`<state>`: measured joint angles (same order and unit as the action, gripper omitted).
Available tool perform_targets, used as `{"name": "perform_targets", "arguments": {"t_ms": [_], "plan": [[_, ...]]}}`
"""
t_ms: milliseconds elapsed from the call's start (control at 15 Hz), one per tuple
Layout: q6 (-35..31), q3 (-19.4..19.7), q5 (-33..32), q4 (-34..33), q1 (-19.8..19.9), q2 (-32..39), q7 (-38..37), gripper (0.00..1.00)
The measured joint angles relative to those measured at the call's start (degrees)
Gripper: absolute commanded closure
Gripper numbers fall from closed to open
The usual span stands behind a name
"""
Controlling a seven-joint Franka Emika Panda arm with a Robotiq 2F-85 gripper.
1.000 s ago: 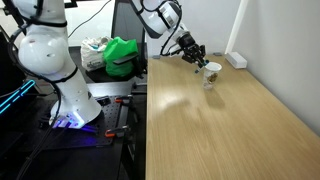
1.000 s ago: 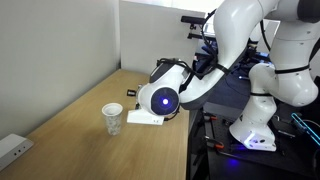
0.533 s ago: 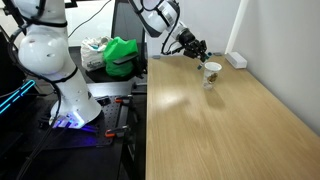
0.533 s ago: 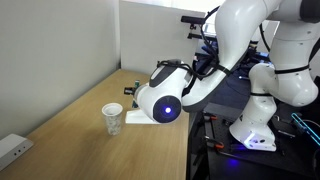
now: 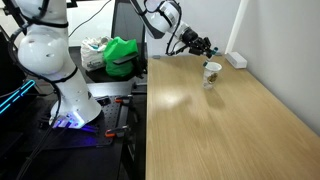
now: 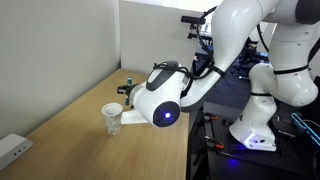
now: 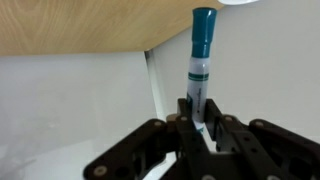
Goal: Put the green marker inside the white cup
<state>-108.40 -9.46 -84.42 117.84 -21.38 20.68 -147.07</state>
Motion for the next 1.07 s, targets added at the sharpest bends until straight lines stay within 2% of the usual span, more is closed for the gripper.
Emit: {"name": "perform_targets", "arguments": {"t_ms": [733,1067], "plan": [[0.0,-0.4,-7.0,-6.0,0.7,6.4,0.0,0.95],[0.0,-0.4,-7.9,-8.3,0.7,9.0,0.0,0.95]]}}
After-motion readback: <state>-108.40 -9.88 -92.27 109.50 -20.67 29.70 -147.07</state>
